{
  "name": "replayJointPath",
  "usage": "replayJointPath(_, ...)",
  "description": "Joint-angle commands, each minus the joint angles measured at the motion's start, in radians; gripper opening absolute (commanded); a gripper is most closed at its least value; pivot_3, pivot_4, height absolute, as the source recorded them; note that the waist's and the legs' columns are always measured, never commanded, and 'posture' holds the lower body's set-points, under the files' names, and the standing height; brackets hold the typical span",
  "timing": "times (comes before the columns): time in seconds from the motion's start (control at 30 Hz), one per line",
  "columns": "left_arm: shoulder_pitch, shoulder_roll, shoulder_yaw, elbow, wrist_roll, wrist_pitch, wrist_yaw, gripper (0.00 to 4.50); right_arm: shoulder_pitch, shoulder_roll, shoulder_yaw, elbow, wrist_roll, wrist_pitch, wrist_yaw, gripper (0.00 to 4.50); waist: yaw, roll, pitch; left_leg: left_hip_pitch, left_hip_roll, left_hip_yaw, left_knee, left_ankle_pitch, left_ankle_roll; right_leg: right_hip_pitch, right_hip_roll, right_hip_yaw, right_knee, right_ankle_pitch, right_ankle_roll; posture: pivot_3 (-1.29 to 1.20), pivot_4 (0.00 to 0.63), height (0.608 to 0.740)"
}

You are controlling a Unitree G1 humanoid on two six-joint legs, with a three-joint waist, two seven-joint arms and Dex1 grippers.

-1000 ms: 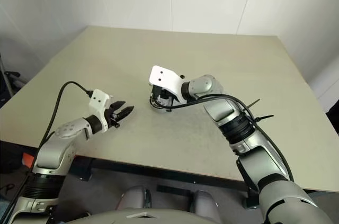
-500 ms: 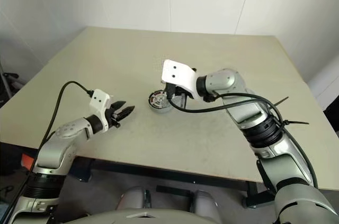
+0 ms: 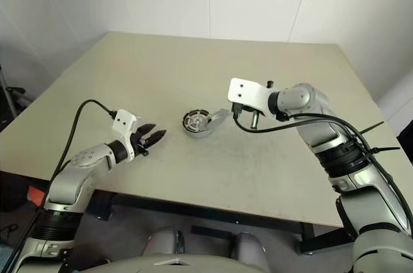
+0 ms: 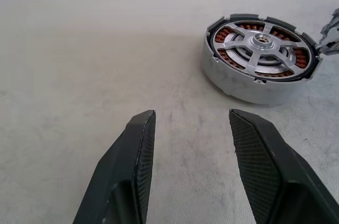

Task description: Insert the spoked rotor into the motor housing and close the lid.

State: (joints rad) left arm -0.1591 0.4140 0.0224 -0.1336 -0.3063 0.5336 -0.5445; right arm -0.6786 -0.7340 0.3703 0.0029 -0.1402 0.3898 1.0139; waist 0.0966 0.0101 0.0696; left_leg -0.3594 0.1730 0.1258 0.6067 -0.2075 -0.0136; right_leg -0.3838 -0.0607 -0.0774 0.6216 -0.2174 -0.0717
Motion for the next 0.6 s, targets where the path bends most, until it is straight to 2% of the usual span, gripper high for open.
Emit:
replayJointPath(0.03, -0.019, 0.011, 0.008, -0.021, 0.000, -0.013, -0.007, 2.33, 0.012, 0.000, -0.005, -0.070, 0.010, -0.014, 0.030, 0.01, -0.002, 0.000, 0.000, 0.000, 0.000, 0.000, 0.000, 0.000, 0.000, 0.000, 0.000, 0.000, 0.000, 0.000, 0.000, 0.00, 0.000, 0.740)
replayJointPath(0.17, -0.018, 0.012, 0.010, -0.024, 0.001, -0.011, -0.009, 2.33, 0.045, 0.007, 0.002, -0.099, 0.005, -0.010, 0.045, 0.01, 0.000, 0.000, 0.000, -0.001, 0.001, 0.000, 0.000, 0.000, 0.000, 0.000, 0.001, 0.000, 0.000, 0.000, 0.001, 0.00, 0.000, 0.740)
replayJointPath(0.37, -0.011, 0.018, 0.015, -0.028, 0.000, -0.009, -0.009, 2.33, 0.047, 0.055, -0.016, -0.193, 0.083, 0.061, 0.092, 0.01, -0.001, 0.000, 0.000, 0.000, 0.001, 0.000, 0.000, 0.000, 0.000, 0.000, 0.001, 0.000, 0.000, 0.000, 0.000, 0.00, 0.000, 0.740)
replayJointPath(0.6, -0.006, 0.018, 0.016, -0.035, 0.000, -0.008, -0.003, 2.33, -0.033, 0.144, 0.007, -0.072, 0.048, 0.065, 0.031, 0.01, -0.001, 0.000, 0.000, 0.002, 0.001, 0.000, 0.001, 0.000, 0.000, 0.001, 0.001, 0.000, 0.001, 0.000, 0.000, 0.00, 0.000, 0.740)
